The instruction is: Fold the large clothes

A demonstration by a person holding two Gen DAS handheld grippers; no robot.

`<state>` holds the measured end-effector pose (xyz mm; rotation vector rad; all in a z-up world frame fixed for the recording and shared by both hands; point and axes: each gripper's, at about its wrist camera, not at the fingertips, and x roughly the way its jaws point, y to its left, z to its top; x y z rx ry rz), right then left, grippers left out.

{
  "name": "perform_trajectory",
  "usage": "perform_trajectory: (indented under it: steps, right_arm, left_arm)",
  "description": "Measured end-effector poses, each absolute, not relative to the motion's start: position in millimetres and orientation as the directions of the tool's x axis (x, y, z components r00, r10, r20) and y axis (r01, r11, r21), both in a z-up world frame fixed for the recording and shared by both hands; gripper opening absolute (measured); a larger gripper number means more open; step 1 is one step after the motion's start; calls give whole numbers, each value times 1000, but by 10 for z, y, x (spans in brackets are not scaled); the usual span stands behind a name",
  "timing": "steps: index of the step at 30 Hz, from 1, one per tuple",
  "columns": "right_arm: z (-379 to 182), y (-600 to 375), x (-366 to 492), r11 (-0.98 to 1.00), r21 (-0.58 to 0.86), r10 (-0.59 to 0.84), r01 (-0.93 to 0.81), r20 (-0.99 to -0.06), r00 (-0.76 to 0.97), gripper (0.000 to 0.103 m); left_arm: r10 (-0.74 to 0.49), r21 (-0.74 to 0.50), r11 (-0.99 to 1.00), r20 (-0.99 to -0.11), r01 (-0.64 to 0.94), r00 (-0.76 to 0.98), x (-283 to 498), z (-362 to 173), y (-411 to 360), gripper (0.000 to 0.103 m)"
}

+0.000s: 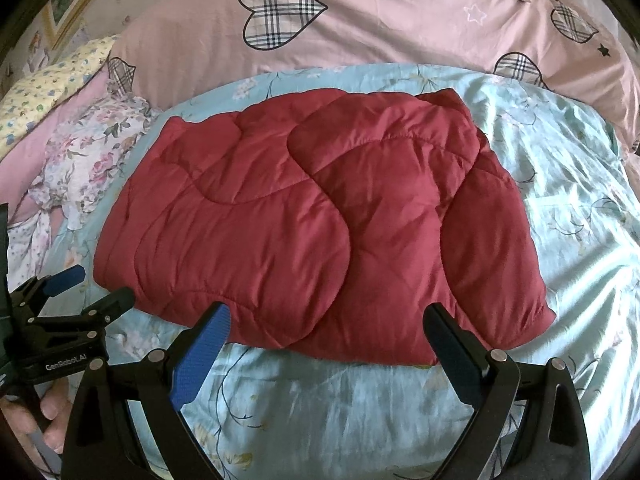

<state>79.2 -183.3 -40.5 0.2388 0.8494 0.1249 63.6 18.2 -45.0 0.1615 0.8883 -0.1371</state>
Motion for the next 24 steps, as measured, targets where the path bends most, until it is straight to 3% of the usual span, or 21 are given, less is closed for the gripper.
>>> perform_trajectory:
  steps: [24]
  right_arm:
    - [-370, -1842, 860, 964, 266, 208, -14, -721, 661, 98]
  left_arm:
    - [-45, 93, 979, -763, 179, 644, 690, -399, 181, 99]
